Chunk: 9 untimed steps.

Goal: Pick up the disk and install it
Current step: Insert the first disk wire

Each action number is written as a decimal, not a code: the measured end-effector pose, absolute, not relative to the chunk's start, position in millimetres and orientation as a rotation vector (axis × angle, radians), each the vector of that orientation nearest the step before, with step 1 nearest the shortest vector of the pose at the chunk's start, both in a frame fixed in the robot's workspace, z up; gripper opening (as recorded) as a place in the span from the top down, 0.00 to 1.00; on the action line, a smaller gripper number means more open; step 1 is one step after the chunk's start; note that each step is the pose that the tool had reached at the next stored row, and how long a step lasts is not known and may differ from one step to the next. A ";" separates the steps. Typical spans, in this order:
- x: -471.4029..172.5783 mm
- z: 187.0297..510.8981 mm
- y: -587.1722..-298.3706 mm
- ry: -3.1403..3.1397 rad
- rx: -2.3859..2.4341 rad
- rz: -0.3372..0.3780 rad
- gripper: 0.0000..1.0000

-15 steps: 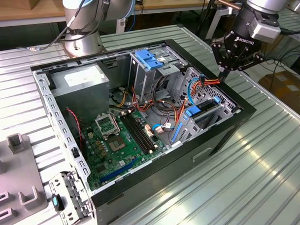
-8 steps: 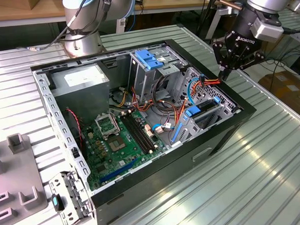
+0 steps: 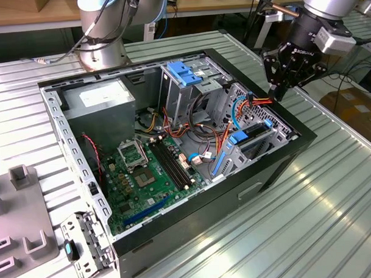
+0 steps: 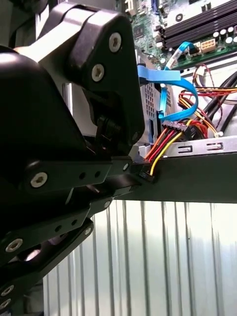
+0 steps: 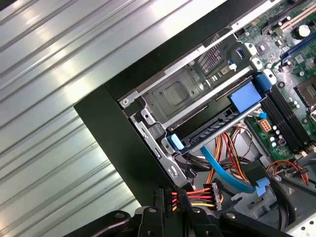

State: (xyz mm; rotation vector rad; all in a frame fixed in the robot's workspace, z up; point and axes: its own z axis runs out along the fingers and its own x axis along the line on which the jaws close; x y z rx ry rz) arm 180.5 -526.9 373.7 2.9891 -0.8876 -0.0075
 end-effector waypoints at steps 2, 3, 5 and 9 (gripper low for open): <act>180.5 372.8 -526.7 -0.875 2.993 -0.007 0.75; 180.5 372.1 -525.7 -0.875 2.993 -0.007 0.75; 180.5 370.9 -522.9 -0.875 2.993 -0.007 0.75; 180.8 368.2 -521.4 -0.874 2.993 -0.007 0.75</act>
